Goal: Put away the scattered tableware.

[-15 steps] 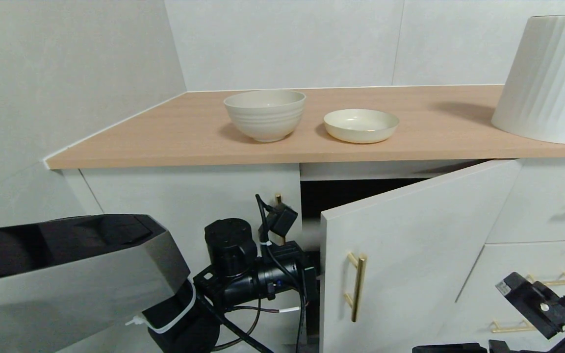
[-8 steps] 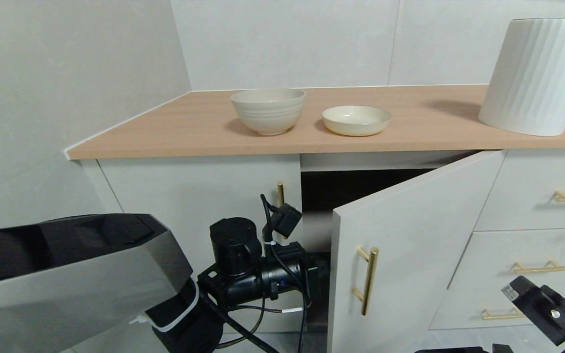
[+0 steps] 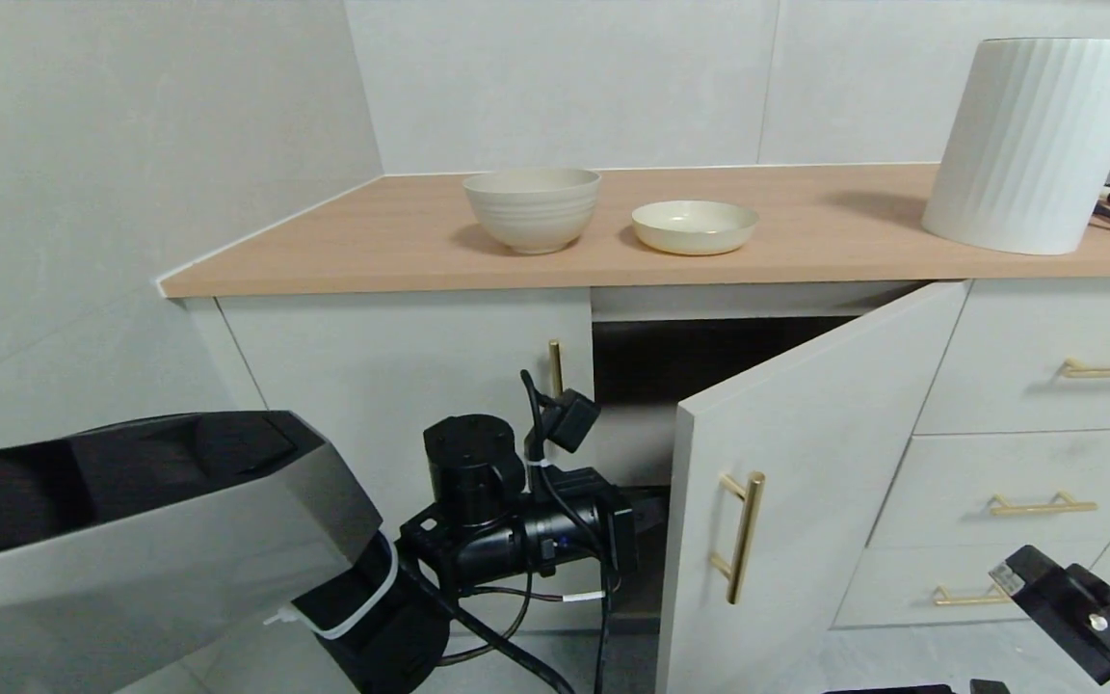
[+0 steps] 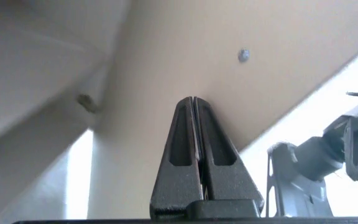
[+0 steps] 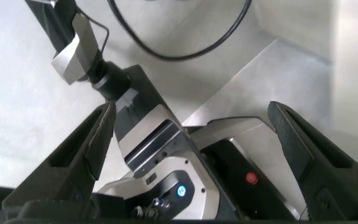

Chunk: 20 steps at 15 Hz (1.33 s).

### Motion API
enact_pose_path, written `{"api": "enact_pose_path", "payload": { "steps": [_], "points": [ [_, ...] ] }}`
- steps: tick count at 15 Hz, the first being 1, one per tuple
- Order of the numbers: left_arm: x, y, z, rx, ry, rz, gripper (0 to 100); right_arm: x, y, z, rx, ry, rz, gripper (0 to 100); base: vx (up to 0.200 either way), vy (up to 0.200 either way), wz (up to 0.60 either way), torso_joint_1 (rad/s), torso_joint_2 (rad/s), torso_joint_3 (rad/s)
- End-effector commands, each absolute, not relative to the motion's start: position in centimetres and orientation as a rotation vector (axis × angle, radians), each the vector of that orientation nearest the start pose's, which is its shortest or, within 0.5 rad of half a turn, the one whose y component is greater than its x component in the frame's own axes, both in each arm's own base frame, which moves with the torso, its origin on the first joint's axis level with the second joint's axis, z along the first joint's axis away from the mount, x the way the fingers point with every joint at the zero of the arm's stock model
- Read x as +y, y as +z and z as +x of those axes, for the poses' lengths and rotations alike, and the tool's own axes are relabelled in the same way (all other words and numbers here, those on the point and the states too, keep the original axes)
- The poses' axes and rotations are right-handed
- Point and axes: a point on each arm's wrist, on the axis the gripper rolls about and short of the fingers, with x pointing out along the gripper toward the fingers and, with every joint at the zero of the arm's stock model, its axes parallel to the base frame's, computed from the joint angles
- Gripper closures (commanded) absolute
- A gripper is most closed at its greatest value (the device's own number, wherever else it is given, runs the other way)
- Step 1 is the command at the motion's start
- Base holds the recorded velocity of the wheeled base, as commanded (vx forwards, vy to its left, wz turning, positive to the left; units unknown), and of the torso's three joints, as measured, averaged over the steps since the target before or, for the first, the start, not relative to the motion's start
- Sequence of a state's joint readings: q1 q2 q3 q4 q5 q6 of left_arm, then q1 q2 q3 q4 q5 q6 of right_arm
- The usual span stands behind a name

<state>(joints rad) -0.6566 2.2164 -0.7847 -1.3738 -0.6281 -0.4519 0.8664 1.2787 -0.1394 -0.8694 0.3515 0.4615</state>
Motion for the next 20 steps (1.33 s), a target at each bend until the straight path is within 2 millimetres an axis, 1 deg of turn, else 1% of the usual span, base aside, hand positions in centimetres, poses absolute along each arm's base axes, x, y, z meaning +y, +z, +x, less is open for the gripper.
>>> {"api": "enact_pose_path", "payload": {
  "steps": [1,3,5,8,11,13,16,18,19,20],
  "points": [
    [-24.7,7.9,29.8,0.331,-1.251,-0.387,100,12.1,13.2,9.3,0.555,1.12,0.326,0,0.0,0.0,0.0,0.0,0.0,0.0],
    [-25.0,8.2,30.0,0.333,-1.254,-0.387,100,12.1,13.2,9.3,0.555,1.12,0.326,0,0.0,0.0,0.0,0.0,0.0,0.0],
    [-25.2,8.2,29.8,0.335,-1.261,-0.386,100,12.1,13.2,9.3,0.554,1.122,0.326,0,0.0,0.0,0.0,0.0,0.0,0.0],
    [-25.5,8.2,29.6,0.338,-1.268,-0.385,100,12.1,13.2,9.2,0.554,1.122,0.326,0,-0.2,0.0,0.0,0.004,0.0,0.001],
    [-25.7,7.9,30.0,0.346,-1.265,-0.385,100,12.1,13.2,9.2,0.554,1.122,0.326,0,0.0,0.0,0.0,0.0,0.0,0.0],
    [-26.7,7.7,31.3,0.374,-1.258,-0.386,100,12.1,13.2,9.3,0.555,1.122,0.326,0,0.0,0.0,0.0,0.0,0.0,0.0],
    [-27.2,7.5,32.0,0.412,-1.204,-0.386,100,12.2,13.1,9.3,0.56,1.122,0.324,0,0.0,0.0,0.0,0.0,0.0,0.0],
    [-27.3,7.6,32.0,0.408,-1.2,-0.386,100,12.2,13.2,9.3,0.557,1.123,0.325,0,0.0,0.0,0.0,0.0,0.0,0.0],
    [-27.7,7.8,31.6,0.401,-1.194,-0.385,100,12.2,13.2,9.3,0.559,1.124,0.325,0,0.0,0.0,0.0,0.0,0.0,0.0],
    [-28.6,8.5,30.6,0.386,-1.21,-0.382,100,12.2,13.2,9.2,0.558,1.124,0.325,0,0.0,0.0,0.0,0.0,0.0,0.0]
  ]
}}
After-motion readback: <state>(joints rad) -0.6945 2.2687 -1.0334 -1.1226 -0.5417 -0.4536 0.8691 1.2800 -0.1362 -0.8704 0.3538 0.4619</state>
